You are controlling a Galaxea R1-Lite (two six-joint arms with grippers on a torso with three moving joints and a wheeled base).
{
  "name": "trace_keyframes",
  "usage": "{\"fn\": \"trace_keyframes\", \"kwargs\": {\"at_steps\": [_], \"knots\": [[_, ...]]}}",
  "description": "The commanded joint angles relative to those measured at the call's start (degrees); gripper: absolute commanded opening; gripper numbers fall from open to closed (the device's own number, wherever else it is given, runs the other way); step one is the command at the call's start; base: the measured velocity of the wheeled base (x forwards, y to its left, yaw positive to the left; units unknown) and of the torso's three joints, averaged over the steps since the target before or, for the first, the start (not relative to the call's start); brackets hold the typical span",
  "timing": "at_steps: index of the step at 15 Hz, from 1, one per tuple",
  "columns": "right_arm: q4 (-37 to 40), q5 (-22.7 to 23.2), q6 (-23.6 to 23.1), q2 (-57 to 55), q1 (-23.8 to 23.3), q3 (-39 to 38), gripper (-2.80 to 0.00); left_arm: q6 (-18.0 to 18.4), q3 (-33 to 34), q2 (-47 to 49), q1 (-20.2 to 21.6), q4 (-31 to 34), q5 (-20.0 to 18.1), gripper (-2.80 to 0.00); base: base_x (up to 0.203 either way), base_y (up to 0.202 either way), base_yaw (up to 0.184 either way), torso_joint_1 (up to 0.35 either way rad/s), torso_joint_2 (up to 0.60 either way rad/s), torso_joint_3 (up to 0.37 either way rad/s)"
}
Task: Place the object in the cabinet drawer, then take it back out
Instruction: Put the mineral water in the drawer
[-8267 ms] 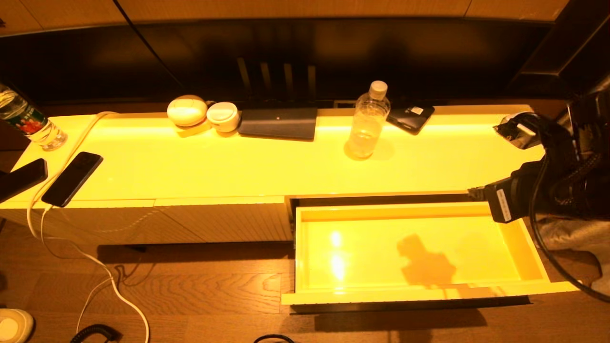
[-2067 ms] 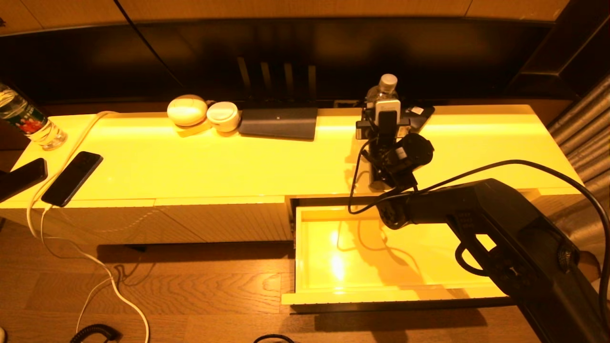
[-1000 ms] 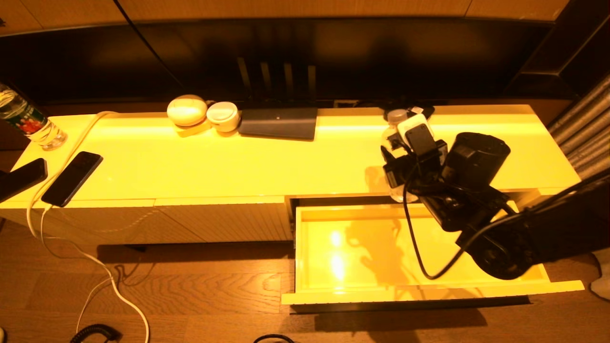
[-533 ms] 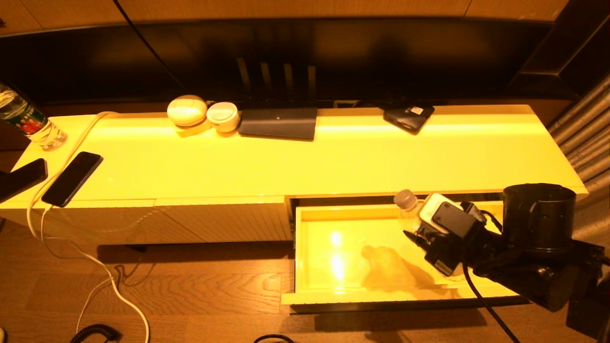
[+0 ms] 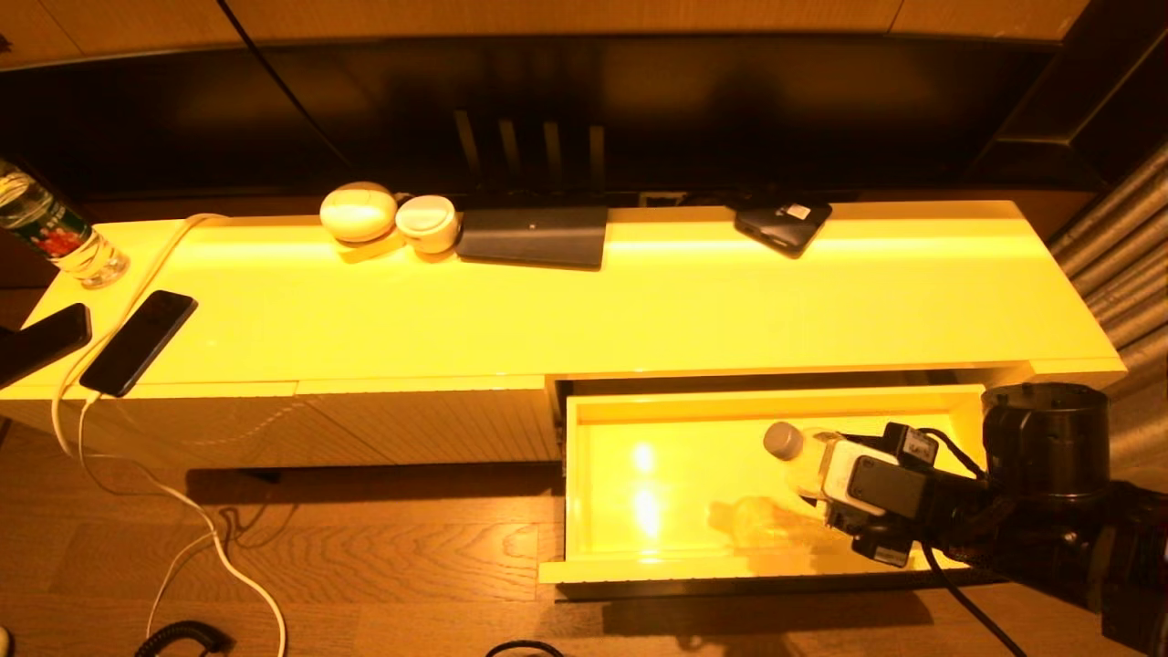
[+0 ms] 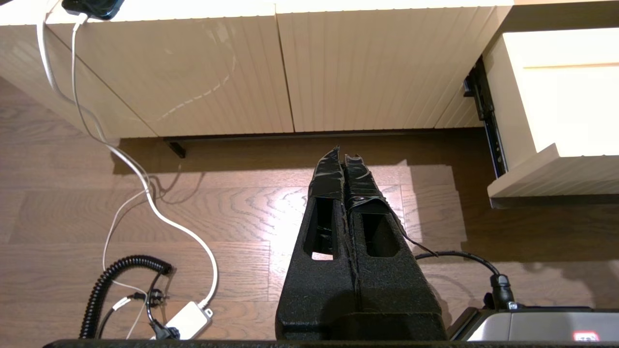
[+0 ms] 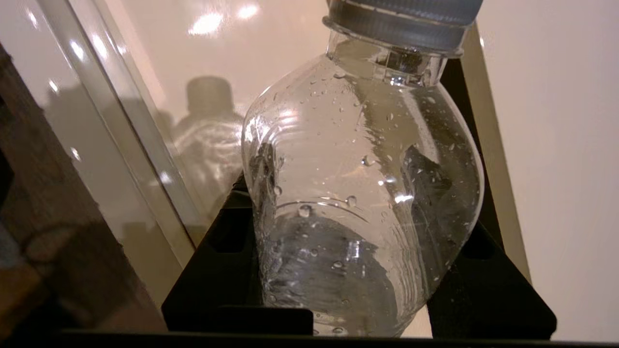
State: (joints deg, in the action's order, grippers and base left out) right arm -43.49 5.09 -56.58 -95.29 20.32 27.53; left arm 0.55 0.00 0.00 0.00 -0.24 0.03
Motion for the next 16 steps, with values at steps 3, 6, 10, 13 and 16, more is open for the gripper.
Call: {"fn": "trace_keyframes", "kwargs": {"at_steps": [3, 6, 10, 13, 16], "knots": [[-0.20, 7.55, -11.14, -6.85, -6.26, 2.82, -2.80, -0.02, 0.09, 0.00, 0.00, -0.02, 0.06, -2.80, 0.000, 0.000, 0.000, 0.000, 0.00, 0.000], [0.14, 9.44, -16.74, -8.97, -8.36, 5.73, -2.80, -0.02, 0.13, 0.00, 0.00, -0.02, 0.01, -2.80, 0.000, 0.000, 0.000, 0.000, 0.00, 0.000], [2.28, 9.52, -24.33, -13.45, -9.73, 7.68, -2.80, -0.02, 0.09, 0.00, 0.00, -0.02, 0.05, -2.80, 0.000, 0.000, 0.000, 0.000, 0.00, 0.000], [3.97, 9.55, -28.49, -16.14, -11.06, 10.66, -2.80, -0.02, 0.17, 0.00, 0.00, -0.02, 0.02, -2.80, 0.000, 0.000, 0.000, 0.000, 0.00, 0.000], [6.70, 9.57, -30.86, -18.20, -11.70, 13.90, -2.80, -0.02, 0.15, 0.00, 0.00, -0.02, 0.00, -2.80, 0.000, 0.000, 0.000, 0.000, 0.00, 0.000]]}}
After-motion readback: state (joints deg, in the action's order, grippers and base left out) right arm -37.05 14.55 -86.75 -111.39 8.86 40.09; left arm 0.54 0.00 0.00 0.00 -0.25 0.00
